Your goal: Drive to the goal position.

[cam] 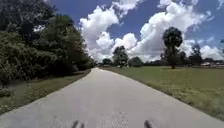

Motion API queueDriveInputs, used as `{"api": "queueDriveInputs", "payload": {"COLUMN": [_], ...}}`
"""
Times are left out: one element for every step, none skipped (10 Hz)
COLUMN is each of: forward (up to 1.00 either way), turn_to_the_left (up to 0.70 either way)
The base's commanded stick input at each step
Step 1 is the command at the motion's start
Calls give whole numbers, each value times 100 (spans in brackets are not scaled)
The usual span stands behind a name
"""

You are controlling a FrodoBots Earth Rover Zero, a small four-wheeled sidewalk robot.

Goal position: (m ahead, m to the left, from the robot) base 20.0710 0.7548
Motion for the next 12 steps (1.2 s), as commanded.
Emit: {"api": "queueDriveInputs", "payload": {"forward": [50,50,50,50,50,50,50,50,50,50,50,50], "turn_to_the_left": [0,0,0,0,0,0,0,0,0,0,0,14]}}
